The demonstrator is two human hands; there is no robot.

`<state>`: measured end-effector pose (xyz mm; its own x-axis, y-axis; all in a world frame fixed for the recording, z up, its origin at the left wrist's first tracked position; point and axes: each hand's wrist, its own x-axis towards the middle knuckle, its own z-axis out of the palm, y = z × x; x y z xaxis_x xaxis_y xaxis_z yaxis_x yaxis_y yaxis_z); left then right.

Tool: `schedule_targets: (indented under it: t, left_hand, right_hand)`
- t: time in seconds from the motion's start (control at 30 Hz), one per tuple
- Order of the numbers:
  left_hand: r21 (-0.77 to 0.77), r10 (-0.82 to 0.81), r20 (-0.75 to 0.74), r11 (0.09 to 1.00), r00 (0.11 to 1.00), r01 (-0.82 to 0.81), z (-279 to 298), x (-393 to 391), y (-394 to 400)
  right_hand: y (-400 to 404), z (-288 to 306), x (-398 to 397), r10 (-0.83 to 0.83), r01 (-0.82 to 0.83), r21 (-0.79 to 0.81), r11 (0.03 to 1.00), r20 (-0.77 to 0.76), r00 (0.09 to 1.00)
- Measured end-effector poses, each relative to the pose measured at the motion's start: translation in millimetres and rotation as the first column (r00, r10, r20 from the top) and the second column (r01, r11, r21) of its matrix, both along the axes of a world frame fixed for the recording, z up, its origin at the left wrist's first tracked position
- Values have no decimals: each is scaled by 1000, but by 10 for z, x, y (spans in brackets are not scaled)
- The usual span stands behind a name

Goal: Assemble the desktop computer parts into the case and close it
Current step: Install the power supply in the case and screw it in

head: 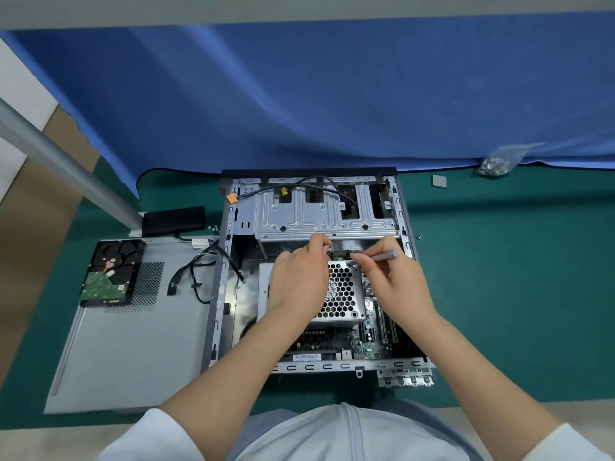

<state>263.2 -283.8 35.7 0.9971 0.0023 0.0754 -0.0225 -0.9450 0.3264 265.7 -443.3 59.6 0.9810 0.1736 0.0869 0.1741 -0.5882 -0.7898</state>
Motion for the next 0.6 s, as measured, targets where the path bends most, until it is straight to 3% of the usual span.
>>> schedule_targets:
  t: [0.2, 0.5, 0.6]
  left_hand:
    - [-8, -4, 17, 1000, 1000, 4, 1, -3, 4]
    - [-165, 9, 22, 986, 1000, -5, 35, -32, 22]
    - [-341, 49, 11, 939, 999, -43, 66, -27, 38]
  right_hand:
    - [99, -134, -123, -168, 172, 174, 969, -42, 985]
    - [-38, 50, 51, -105, 113, 104, 988, -82, 991]
    - [-38, 134, 91, -69, 117, 319, 940, -157, 985]
